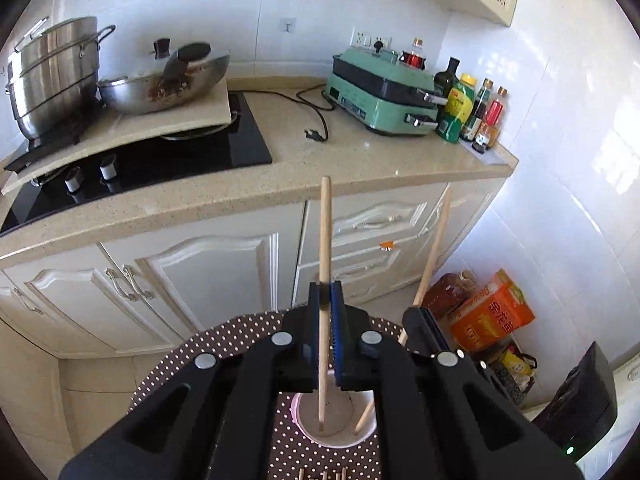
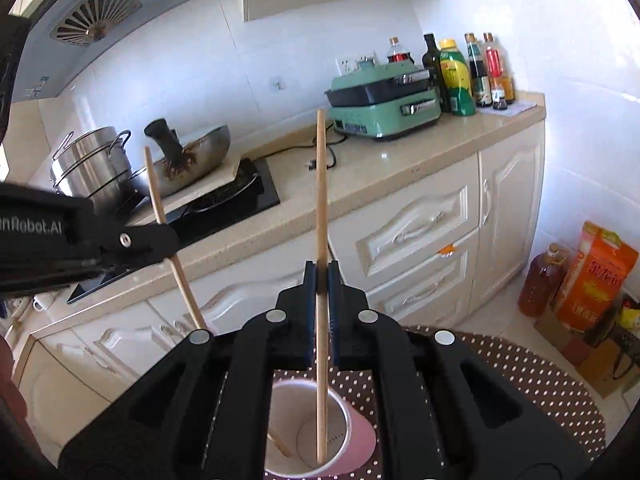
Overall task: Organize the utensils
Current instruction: 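Lift the held chopsticks with both grippers and carry them over the pink cup, then lower the chopsticks into the pink cup and open both grippers, then withdraw both grippers from the cup back over the remaining chopsticks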
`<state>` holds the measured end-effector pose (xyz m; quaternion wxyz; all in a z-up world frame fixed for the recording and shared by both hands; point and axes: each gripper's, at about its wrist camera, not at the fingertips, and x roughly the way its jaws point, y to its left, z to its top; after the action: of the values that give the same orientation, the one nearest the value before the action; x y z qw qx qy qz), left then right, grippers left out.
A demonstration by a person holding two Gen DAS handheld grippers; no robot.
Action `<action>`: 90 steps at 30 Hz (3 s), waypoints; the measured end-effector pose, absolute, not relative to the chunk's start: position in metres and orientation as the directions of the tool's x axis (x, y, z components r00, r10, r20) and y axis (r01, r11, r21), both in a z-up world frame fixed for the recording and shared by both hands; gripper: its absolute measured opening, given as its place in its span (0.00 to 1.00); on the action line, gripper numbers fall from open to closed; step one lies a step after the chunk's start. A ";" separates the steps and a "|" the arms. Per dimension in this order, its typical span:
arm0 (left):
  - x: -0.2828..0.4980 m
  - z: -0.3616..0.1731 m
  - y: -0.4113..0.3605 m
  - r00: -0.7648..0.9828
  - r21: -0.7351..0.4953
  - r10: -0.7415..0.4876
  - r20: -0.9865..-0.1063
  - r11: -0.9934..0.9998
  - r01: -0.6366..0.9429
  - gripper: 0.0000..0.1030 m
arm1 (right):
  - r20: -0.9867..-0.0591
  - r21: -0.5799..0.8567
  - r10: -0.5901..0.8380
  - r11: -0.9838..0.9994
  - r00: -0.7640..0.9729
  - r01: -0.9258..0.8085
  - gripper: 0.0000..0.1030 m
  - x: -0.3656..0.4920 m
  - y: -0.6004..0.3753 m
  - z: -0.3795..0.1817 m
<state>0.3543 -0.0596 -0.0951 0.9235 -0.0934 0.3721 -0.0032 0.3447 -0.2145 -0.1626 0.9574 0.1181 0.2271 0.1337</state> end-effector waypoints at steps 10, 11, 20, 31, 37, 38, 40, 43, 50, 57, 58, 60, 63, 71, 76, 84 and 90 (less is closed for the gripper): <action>0.348 -0.146 -0.060 0.673 -0.183 -0.131 -0.728 0.983 -0.008 0.06 | -0.489 0.266 0.339 0.935 0.804 -0.233 0.06 0.331 -0.208 -0.184; 0.348 -0.147 -0.060 0.674 -0.190 -0.137 -0.726 0.982 -0.004 0.06 | -0.496 0.260 0.340 0.936 0.799 -0.237 0.06 0.329 -0.207 -0.185; 0.341 -0.158 -0.062 0.693 -0.146 -0.141 -0.707 0.988 0.052 0.06 | -0.572 0.227 0.349 0.937 0.743 -0.265 0.06 0.326 -0.198 -0.198; 0.328 -0.157 -0.055 0.721 -0.110 -0.114 -0.684 0.993 0.052 0.29 | -0.636 0.270 0.356 0.934 0.685 -0.235 0.08 0.331 -0.207 -0.196; 0.315 -0.149 -0.050 0.741 -0.102 -0.112 -0.662 0.993 0.059 0.37 | -0.652 0.281 0.335 0.940 0.680 -0.194 0.13 0.325 -0.215 -0.188; 0.313 -0.148 -0.049 0.743 -0.097 -0.109 -0.661 0.994 0.059 0.38 | -0.649 0.286 0.335 0.939 0.683 -0.189 0.25 0.323 -0.216 -0.186; 0.310 -0.147 -0.047 0.744 -0.093 -0.106 -0.660 0.994 0.059 0.38 | -0.641 0.300 0.338 0.937 0.690 -0.180 0.61 0.320 -0.218 -0.181; 0.303 -0.139 -0.040 0.758 -0.104 -0.104 -0.644 0.993 0.048 0.43 | -0.623 0.263 0.308 0.948 0.719 -0.178 0.62 0.310 -0.218 -0.169; 0.283 -0.115 -0.032 0.787 -0.102 -0.101 -0.608 0.994 0.049 0.47 | -0.604 0.238 0.288 0.955 0.743 -0.176 0.66 0.290 -0.219 -0.138; 0.255 -0.080 -0.025 0.830 -0.079 -0.087 -0.551 0.995 0.052 0.52 | -0.556 0.228 0.273 0.958 0.785 -0.172 0.76 0.263 -0.228 -0.093; 0.249 -0.074 -0.024 0.843 -0.066 -0.071 -0.532 0.997 0.042 0.52 | -0.552 0.223 0.270 0.959 0.789 -0.173 0.78 0.260 -0.229 -0.089; 0.242 -0.066 -0.023 0.853 -0.035 -0.033 -0.521 0.999 0.017 0.52 | -0.541 0.210 0.265 0.962 0.798 -0.177 0.82 0.250 -0.232 -0.076; 0.231 -0.060 -0.020 0.850 0.006 -0.005 -0.527 1.000 0.010 0.52 | -0.540 0.215 0.268 0.960 0.798 -0.177 0.86 0.236 -0.235 -0.062; 0.197 -0.066 -0.005 0.788 0.002 0.031 -0.615 0.999 -0.037 0.52 | -0.552 0.252 0.295 0.951 0.780 -0.181 0.87 0.197 -0.233 -0.051; 0.171 -0.078 -0.011 0.768 0.043 0.027 -0.640 0.999 0.001 0.52 | -0.593 0.260 0.271 0.956 0.758 -0.138 0.87 0.182 -0.235 -0.062; 0.150 -0.110 -0.014 0.686 -0.103 -0.101 -0.721 0.994 0.038 0.58 | -0.661 0.295 0.218 0.955 0.718 -0.018 0.87 0.162 -0.253 -0.099; 0.147 -0.146 -0.012 0.610 -0.178 -0.147 -0.779 0.984 0.009 0.58 | -0.729 0.238 0.156 0.971 0.666 0.033 0.87 0.153 -0.257 -0.135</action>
<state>0.1467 -0.0117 -0.1459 0.8937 -0.0785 0.4396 -0.0434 0.1532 -0.2566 -0.1348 0.9053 0.1162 0.4071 0.0342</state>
